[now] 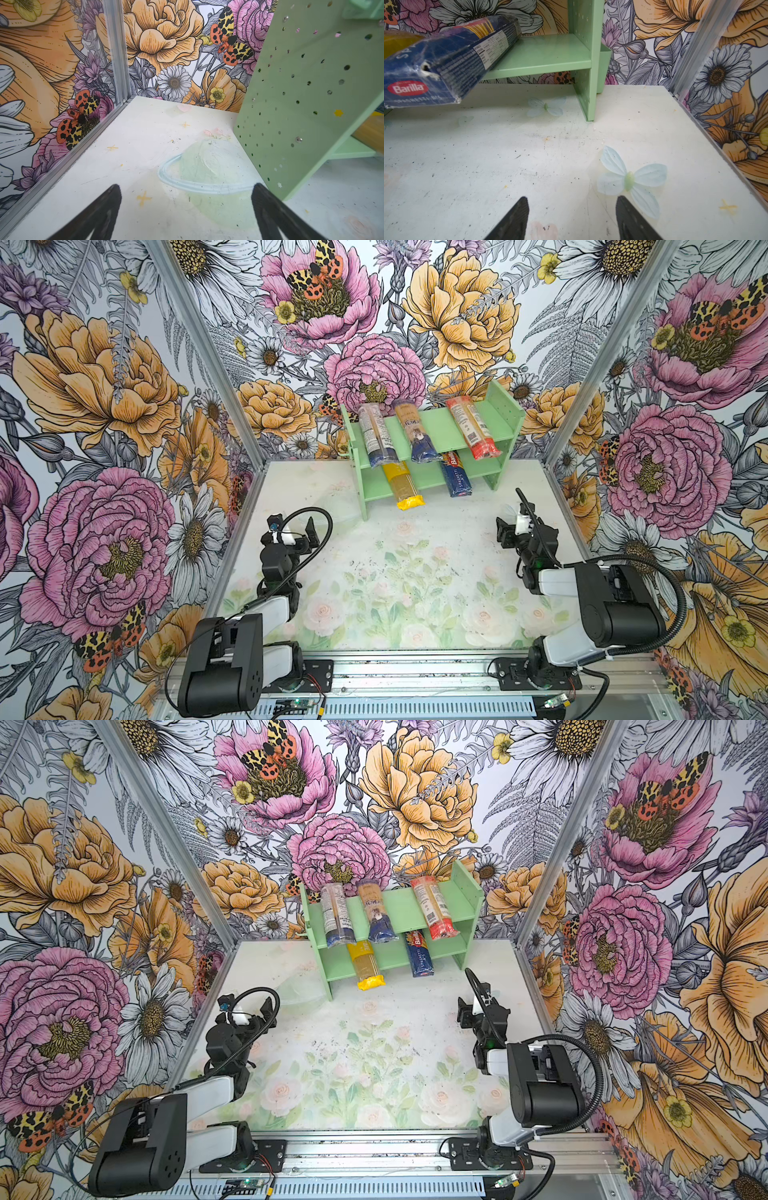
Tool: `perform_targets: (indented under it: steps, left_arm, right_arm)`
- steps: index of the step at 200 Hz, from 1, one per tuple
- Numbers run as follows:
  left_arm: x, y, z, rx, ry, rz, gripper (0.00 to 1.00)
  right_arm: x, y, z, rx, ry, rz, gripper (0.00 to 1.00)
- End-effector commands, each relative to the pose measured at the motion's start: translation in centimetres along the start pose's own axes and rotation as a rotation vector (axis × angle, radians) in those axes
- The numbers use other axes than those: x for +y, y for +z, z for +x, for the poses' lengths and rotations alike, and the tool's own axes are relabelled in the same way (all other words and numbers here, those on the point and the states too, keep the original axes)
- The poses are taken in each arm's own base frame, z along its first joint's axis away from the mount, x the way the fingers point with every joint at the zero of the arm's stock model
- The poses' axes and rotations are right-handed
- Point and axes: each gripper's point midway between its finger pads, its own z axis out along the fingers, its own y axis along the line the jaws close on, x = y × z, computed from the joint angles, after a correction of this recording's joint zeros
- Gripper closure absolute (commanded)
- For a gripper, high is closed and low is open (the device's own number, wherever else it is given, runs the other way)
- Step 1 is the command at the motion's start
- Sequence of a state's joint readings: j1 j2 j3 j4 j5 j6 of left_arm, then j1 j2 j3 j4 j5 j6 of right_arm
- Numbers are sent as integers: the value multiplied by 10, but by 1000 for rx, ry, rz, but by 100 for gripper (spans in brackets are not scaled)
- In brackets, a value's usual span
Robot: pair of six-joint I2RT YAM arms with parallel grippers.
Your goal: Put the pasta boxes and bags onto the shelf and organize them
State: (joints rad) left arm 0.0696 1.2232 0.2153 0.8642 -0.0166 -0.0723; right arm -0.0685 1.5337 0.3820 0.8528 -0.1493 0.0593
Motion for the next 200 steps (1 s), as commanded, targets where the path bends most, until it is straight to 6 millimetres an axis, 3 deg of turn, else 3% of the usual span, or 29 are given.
perform_targets:
  steps: [1,116,163,186,200]
  left_arm:
    - [-1,-3,-2,-11,-15,18,1]
    - [1,6,-6,-52,9,9,1]
    - [8,20,18,-75,0,-10,1]
    - [18,12,17,-99,-31,-39,1]
    - [14,15,16,-107,-29,-4,1]
  right_arm:
    - [0,1,-7,-28,-15,7,31]
    - [0,1,-7,-30,-16,7,30]
    - [0,1,-7,-28,-15,7,30]
    - [1,1,-7,-29,-16,7,30]
    - [1,1,-7,-28,-17,7,30]
